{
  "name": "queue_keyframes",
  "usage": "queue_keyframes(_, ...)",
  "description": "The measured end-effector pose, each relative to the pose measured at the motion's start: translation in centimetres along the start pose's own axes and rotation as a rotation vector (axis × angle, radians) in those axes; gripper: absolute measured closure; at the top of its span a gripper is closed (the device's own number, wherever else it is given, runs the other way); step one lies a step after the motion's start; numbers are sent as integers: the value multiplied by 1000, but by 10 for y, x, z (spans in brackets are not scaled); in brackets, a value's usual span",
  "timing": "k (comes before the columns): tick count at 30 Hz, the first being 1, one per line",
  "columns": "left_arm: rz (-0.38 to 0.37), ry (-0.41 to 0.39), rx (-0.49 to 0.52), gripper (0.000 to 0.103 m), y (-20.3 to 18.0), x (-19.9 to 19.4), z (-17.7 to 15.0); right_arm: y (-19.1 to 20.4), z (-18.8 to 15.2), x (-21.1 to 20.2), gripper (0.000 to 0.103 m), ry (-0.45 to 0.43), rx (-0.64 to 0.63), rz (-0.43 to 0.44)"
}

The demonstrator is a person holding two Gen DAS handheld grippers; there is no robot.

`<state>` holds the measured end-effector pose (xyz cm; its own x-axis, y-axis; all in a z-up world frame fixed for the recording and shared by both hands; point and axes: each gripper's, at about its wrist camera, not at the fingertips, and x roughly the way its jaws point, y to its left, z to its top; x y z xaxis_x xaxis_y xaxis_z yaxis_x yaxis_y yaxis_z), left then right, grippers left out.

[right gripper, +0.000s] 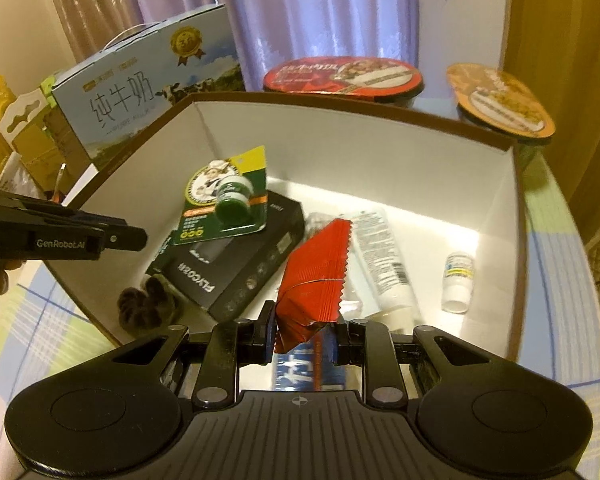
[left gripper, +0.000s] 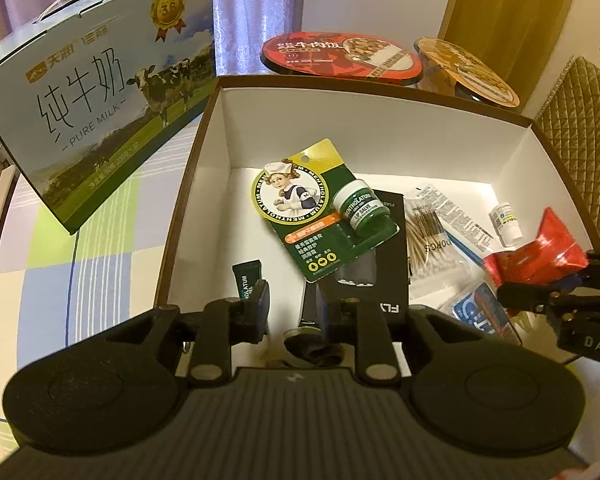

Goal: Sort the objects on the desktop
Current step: 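Lower the lip gel tube with the left tool while the right lowers the packet, then release the lip gel tube with the left tool while the right releases the packet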

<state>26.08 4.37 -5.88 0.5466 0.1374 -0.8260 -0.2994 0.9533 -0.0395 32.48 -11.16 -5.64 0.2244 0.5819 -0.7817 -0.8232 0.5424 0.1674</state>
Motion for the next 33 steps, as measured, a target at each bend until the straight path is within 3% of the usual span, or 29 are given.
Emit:
queue_keyframes(9,-2,0,10,75,-2,-4,0,10,7,18,78,69,10,94)
queue_keyframes(11,-1,-1,8,70,-2,-5,-1,10,7,17,50,66,28,99)
queue_keyframes(16,-6,5,7,64,-2,-8,-3,10,7,13,40,57,29,92)
queue_keyframes(23,-15,9,21,49,-8,-12,-4,6,5,4,4,53,41,20)
queue_keyframes(25,-10,3,23,40,-11,-15,-4,7,4,-1,2,39,36,1)
queue_keyframes(33,16,-41,50,25,-22,-35,-5,6,-2,-15,2,7,61,-86)
